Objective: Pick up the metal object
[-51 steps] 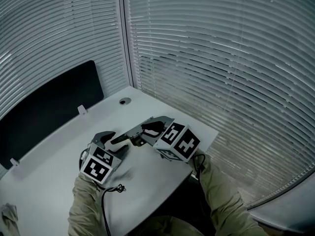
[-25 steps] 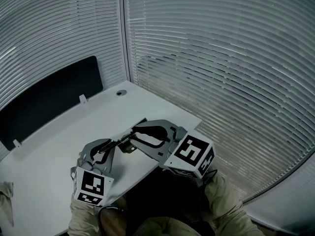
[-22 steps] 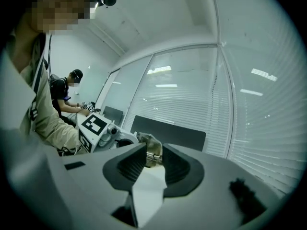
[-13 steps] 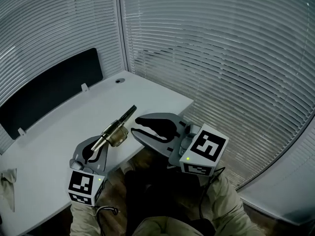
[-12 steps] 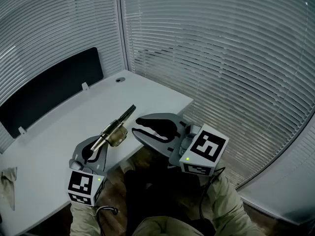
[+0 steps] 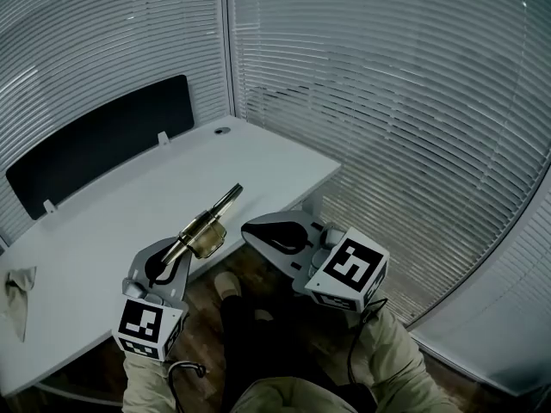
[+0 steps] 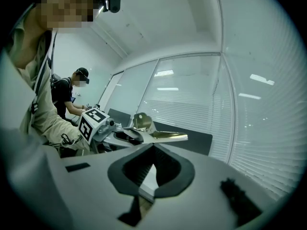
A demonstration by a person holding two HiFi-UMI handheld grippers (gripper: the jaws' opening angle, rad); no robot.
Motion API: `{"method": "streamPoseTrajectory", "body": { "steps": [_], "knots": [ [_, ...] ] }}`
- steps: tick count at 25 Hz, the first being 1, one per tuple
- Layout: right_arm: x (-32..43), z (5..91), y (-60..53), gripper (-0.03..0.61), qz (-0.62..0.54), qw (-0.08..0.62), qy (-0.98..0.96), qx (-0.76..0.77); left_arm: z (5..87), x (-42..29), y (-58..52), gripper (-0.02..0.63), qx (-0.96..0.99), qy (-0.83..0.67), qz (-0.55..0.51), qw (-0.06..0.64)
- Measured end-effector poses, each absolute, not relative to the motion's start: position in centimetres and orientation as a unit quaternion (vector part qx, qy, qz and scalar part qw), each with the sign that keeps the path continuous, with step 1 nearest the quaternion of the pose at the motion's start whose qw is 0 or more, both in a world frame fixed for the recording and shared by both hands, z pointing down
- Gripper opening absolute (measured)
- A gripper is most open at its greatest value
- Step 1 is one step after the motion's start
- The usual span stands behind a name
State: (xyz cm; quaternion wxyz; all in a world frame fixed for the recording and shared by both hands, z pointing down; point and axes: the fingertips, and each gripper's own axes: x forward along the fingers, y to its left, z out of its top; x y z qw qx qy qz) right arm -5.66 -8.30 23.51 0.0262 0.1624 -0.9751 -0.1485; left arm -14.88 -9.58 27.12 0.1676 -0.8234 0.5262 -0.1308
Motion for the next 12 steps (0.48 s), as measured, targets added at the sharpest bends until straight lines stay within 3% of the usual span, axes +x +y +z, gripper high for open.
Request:
{"method": "streamPoseTrajectory", "body": {
  "steps": [12],
  "knots": [
    [-6.66, 23.99, -7.90, 0.003, -0.151, 0.032, -0.975, 0.159, 27.35, -15.28, -8.88, 0.028, -0.825, 0.519, -0.132, 0.183]
  ]
}}
